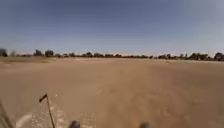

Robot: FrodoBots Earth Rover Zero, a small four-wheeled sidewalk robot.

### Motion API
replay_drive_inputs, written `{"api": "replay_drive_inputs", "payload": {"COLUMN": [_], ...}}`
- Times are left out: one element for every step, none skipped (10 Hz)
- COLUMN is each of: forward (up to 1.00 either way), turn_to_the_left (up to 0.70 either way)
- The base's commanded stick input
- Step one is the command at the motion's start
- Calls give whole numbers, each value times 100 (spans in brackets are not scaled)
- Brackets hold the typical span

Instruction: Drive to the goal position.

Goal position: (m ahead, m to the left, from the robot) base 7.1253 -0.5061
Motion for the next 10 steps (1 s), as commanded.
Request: {"api": "replay_drive_inputs", "payload": {"forward": [70, 70, 70, 70, 70, 70, 70, 70, 70, 70], "turn_to_the_left": [0, 0, 0, 0, 0, 0, 0, 0, 0, 0]}}
